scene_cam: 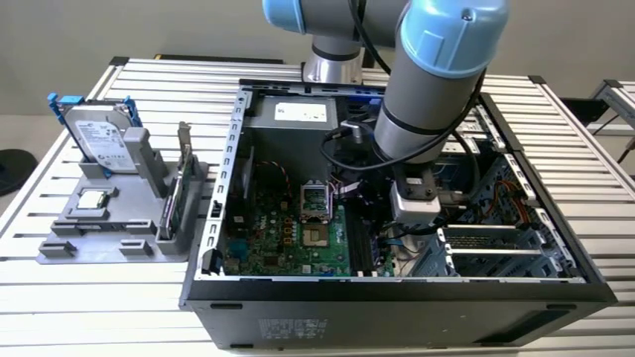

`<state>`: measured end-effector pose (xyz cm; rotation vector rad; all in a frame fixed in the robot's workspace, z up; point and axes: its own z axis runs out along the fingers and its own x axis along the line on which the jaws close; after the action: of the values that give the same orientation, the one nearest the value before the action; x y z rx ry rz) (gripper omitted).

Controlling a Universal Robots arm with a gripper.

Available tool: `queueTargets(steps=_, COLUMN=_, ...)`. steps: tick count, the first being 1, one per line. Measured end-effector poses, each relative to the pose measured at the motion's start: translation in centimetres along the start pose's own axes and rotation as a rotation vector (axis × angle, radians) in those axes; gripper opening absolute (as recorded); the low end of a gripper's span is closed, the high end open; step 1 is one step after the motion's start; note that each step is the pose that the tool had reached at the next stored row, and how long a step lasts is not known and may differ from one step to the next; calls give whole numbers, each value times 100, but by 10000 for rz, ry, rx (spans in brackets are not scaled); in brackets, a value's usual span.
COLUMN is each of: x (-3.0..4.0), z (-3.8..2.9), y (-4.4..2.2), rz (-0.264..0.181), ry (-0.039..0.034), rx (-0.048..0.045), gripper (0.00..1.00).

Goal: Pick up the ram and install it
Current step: 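Insert the ram into the slot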

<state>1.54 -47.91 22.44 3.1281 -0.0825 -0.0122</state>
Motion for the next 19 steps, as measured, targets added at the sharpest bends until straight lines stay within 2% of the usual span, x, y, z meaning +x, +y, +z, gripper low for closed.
queueTargets(steps=19, x=0, z=81, y=-23, rz=-17, ry=0, rx=1, gripper=0)
